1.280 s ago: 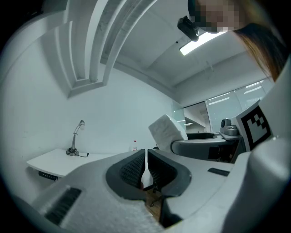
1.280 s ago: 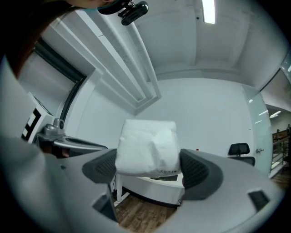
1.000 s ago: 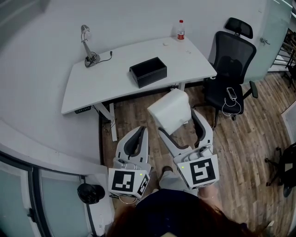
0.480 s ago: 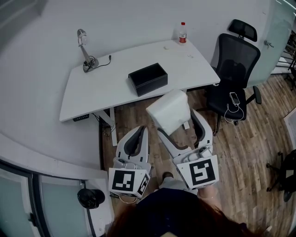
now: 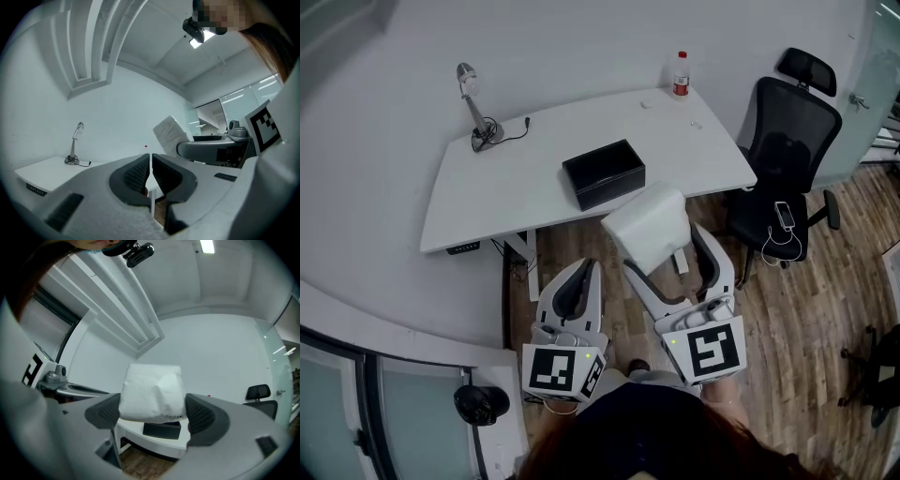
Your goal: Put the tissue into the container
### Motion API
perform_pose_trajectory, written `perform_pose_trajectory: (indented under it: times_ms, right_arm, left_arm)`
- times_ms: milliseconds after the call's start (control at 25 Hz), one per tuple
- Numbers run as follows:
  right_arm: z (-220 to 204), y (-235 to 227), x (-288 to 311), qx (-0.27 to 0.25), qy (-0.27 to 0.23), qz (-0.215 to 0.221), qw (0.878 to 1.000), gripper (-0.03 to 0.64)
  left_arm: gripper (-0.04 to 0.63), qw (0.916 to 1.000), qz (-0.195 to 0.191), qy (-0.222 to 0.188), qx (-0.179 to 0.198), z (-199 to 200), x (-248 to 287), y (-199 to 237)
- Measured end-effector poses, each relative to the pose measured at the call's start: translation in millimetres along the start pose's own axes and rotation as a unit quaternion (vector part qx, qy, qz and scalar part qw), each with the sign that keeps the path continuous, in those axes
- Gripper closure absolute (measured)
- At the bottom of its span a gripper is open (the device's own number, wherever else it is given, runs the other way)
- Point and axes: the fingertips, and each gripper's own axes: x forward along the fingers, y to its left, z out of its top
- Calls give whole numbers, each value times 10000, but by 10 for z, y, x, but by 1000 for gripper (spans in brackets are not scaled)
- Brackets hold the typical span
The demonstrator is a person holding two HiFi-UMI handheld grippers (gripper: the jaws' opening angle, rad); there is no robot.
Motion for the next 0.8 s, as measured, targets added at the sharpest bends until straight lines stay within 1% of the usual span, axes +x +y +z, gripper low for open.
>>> perform_pose_trajectory:
  times_ms: [320,800]
  right_arm:
    - [-87,-154,169,119,31,89,9999,196]
    - [-181,-316,553,64,172,185,9997,196]
  left_arm:
    - [557,9997,211,89,-4,-41,156,87]
    - [557,9996,231,118,-101,-63,558,283]
